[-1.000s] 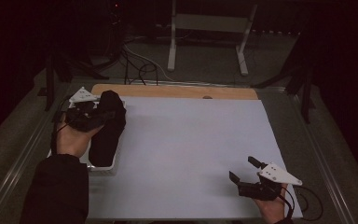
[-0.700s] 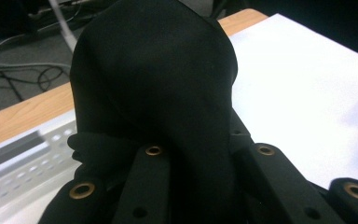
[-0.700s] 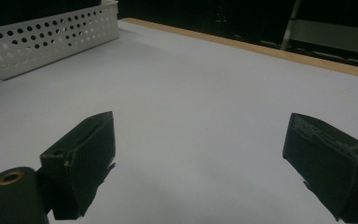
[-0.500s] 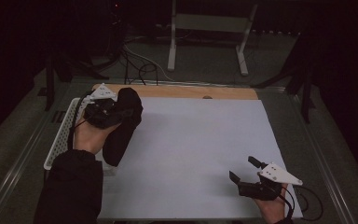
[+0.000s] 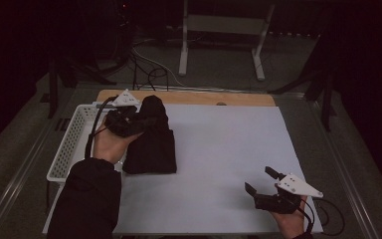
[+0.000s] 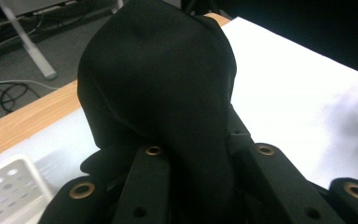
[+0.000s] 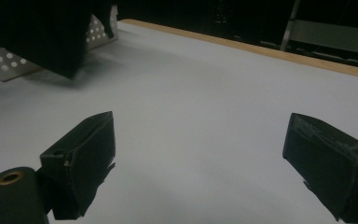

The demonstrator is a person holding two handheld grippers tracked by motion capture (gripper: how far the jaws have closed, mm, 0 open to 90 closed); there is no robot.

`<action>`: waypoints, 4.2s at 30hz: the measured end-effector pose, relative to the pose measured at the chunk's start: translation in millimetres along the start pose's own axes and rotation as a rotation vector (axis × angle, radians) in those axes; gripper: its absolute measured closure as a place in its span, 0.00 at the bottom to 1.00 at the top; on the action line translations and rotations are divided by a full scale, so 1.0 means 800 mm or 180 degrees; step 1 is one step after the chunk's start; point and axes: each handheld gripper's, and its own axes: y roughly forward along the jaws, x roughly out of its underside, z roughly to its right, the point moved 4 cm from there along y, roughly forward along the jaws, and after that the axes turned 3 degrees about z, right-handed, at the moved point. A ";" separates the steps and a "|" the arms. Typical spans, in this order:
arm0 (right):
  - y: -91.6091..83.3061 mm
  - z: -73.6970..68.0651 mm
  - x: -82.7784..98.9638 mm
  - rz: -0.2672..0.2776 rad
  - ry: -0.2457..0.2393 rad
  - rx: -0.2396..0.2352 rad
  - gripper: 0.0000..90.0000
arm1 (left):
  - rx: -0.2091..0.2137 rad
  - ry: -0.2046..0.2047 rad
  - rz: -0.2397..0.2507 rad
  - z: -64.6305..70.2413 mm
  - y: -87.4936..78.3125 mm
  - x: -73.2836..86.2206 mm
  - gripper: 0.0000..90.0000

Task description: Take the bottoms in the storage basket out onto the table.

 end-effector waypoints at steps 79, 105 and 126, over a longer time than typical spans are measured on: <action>-0.002 0.001 -0.001 0.0030 0.0014 -0.0013 0.10 | 0.0699 -0.0076 -0.0107 0.096 0.140 0.026 0.86; -0.004 0.002 -0.001 0.0034 0.0012 -0.0011 0.10 | 0.0852 -0.0125 -0.0189 0.129 0.182 0.033 0.61; -0.003 0.001 -0.001 0.0028 0.0019 -0.0015 0.10 | 0.0571 -0.0242 0.0124 0.114 0.151 0.045 0.00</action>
